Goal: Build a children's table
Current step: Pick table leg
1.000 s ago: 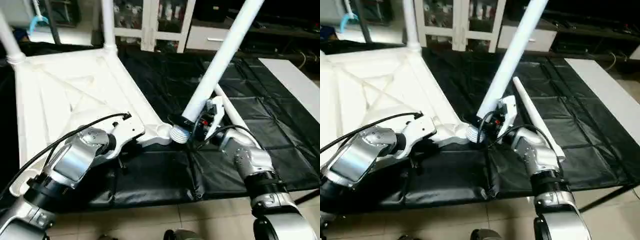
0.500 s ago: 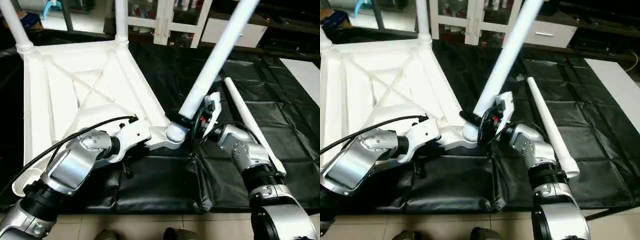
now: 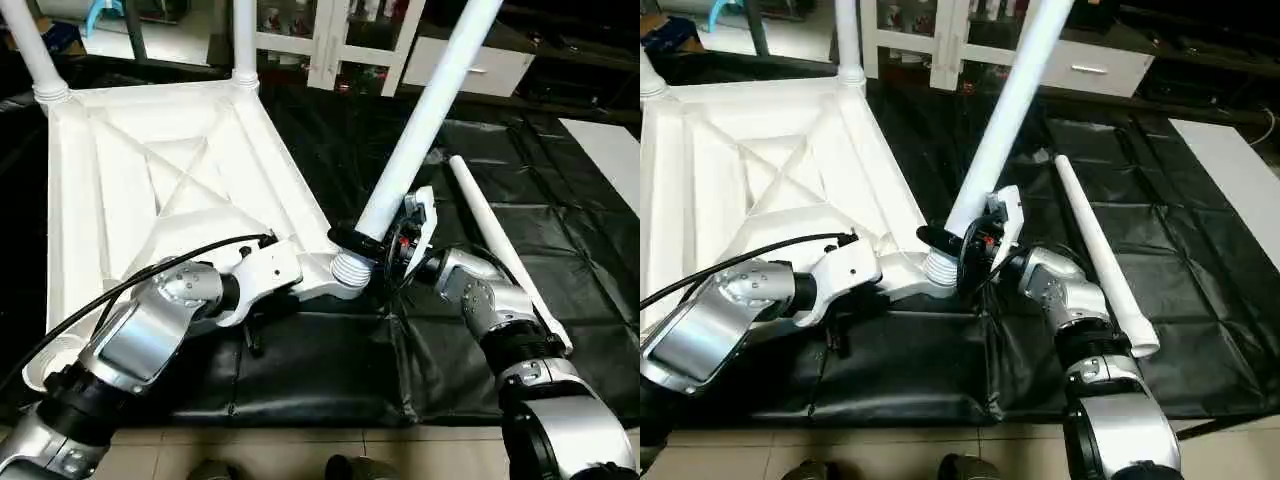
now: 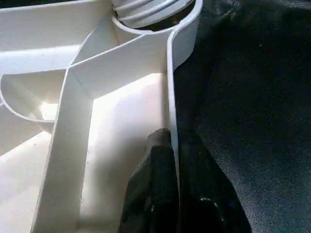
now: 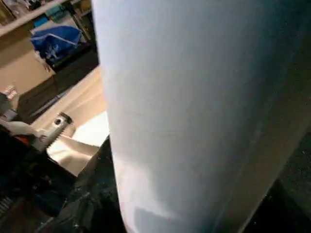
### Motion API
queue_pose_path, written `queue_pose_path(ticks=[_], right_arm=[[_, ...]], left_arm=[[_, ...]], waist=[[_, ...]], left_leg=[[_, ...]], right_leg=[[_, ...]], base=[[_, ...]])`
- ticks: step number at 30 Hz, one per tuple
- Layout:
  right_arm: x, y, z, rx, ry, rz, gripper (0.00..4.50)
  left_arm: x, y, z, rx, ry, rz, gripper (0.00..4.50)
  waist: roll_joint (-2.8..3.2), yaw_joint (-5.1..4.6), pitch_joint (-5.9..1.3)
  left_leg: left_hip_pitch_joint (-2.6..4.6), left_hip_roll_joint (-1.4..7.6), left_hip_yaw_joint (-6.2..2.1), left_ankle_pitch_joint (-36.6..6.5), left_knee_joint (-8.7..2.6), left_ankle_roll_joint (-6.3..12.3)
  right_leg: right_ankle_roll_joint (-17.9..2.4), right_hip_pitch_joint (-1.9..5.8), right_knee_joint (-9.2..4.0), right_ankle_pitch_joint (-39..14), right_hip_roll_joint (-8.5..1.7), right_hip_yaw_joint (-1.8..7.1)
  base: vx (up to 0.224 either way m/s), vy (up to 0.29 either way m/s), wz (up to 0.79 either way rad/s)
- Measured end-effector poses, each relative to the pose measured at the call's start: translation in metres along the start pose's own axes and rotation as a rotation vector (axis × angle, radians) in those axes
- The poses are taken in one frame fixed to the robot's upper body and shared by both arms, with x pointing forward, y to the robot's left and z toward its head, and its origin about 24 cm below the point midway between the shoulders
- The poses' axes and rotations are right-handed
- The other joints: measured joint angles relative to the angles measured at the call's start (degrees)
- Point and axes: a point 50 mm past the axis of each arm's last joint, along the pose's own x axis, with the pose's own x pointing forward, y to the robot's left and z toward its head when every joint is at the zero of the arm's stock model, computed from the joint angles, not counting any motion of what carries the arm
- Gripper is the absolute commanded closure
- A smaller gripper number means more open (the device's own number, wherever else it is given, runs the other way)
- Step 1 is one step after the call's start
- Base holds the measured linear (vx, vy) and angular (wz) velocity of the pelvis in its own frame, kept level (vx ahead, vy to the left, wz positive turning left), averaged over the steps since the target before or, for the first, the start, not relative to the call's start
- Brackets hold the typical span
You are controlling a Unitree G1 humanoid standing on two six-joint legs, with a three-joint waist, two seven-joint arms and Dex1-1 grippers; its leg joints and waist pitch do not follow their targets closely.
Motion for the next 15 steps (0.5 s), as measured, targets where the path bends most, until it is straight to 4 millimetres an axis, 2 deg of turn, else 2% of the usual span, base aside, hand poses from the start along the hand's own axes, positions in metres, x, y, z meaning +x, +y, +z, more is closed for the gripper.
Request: queue_pose_path(ticks=[15], right_arm=[[0.0022,0.0001,-0.0020,-0.098,0.014,0.001,2.59]], left_arm=[[0.0007,0.0008,-0.0006,0.003,-0.011,0.005,4.50]], waist=[[-0.12,-0.27,0.04]], left_leg=[[0.01,-0.01,0.00,0.07,0.01,-0.12]], right_leg=[[0.12,0.11,-0.03,-0.07,-0.03,0.04]], base=[[0.000,0.000,0.00]])
